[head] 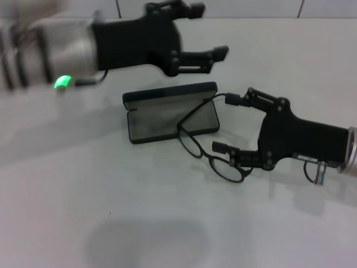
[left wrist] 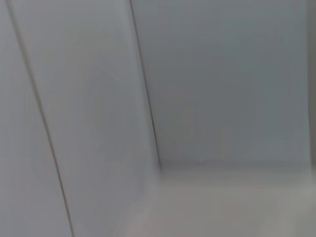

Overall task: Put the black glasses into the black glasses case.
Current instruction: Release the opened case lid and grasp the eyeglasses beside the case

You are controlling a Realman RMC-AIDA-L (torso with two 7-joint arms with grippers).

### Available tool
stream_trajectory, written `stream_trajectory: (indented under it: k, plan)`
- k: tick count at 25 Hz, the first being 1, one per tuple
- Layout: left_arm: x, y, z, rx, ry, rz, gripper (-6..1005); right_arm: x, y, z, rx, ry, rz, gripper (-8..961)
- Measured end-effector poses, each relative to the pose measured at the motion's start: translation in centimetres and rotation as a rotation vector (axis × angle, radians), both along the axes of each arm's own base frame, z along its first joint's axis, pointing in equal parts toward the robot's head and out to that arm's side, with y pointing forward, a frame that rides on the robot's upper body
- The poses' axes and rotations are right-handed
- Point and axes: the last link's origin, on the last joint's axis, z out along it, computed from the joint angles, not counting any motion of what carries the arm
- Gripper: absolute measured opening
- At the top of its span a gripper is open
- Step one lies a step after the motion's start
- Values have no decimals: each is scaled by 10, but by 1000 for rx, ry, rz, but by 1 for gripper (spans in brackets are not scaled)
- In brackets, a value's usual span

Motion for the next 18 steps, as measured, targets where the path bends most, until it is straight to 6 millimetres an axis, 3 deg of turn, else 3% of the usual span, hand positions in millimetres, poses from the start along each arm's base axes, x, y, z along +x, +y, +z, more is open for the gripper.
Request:
stream_trajectory:
  k: [3, 6, 14, 18]
  plan:
    - [-33, -20, 1, 41, -279, 18, 893, -3, 7, 5, 14, 5, -13, 838]
    - [-62, -39, -2, 81, -457, 72, 893, -7, 16, 10, 19, 11, -41, 838]
    - [-118, -80, 0, 226, -598, 209, 892, -37, 40, 9, -65, -81, -66, 839]
    - [-134, -93, 2, 295, -596, 219, 892, -53, 48, 8, -131, -210, -122, 839]
